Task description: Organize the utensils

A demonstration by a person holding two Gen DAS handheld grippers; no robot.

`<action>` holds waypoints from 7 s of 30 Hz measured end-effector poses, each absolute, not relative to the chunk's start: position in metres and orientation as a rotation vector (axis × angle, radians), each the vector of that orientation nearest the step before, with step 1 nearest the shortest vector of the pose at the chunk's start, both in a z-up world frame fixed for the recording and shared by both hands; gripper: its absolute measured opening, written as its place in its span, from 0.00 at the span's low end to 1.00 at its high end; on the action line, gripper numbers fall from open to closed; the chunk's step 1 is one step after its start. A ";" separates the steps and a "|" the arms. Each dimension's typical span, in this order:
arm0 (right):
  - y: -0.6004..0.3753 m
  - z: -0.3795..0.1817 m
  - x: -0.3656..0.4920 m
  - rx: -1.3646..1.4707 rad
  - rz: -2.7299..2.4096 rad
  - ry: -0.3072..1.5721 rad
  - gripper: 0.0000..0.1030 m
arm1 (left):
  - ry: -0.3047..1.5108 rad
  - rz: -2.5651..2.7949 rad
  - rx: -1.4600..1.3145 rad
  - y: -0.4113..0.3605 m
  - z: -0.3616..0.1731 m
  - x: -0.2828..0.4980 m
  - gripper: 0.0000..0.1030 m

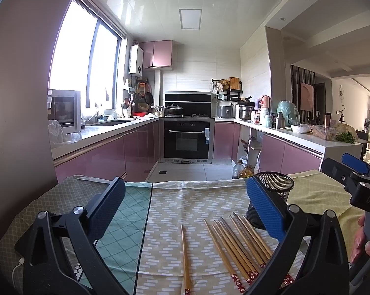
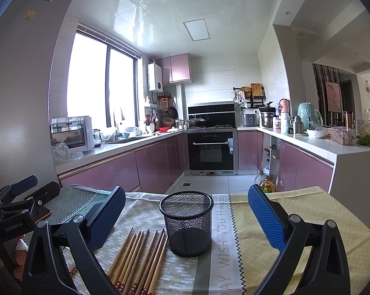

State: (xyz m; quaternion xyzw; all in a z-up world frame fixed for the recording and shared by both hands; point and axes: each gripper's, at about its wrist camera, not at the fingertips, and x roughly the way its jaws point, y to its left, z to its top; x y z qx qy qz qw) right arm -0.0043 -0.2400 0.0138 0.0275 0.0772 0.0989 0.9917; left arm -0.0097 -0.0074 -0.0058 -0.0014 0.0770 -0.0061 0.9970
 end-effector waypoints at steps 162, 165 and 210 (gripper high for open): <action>-0.230 0.003 0.054 0.050 0.576 0.634 0.06 | 0.734 -0.541 -0.061 -0.023 -0.004 0.082 0.07; -0.239 0.016 0.056 0.071 0.574 0.595 0.06 | 0.685 -0.577 -0.078 -0.023 0.018 0.078 0.07; -0.243 0.018 0.169 -0.022 0.483 0.773 0.06 | 0.557 -0.484 -0.114 -0.116 0.028 0.209 0.07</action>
